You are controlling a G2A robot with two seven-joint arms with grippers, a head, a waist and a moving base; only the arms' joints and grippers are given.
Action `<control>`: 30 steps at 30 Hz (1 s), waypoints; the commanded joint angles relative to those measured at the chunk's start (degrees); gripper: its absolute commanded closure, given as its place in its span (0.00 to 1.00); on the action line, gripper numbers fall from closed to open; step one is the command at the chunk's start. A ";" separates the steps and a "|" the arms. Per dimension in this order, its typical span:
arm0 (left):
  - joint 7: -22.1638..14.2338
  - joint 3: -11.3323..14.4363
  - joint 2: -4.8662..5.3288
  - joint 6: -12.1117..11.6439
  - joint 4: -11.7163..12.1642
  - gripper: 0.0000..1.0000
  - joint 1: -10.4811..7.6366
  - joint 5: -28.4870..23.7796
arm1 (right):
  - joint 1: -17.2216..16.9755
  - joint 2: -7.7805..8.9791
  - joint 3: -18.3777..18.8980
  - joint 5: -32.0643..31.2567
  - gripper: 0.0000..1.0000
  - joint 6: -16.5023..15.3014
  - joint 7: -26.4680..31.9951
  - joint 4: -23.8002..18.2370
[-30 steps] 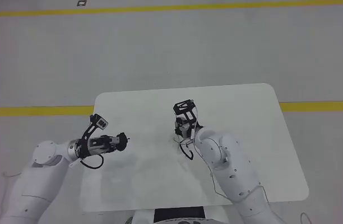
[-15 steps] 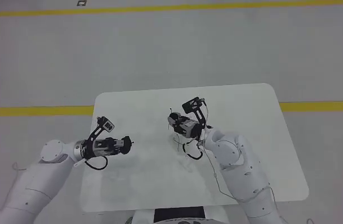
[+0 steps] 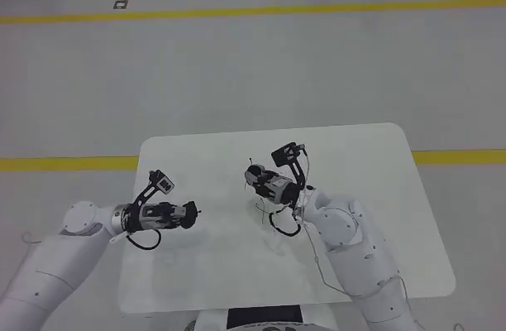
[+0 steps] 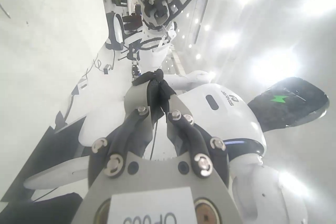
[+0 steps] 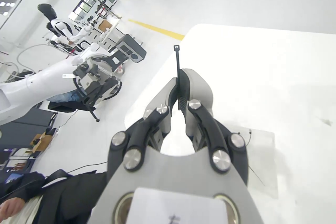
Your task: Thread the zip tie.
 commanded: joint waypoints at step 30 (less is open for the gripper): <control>0.00 2.69 -0.14 0.00 3.11 1.00 0.23 -7.57 | 7.31 9.49 -13.33 25.00 1.00 0.00 -8.74 -0.15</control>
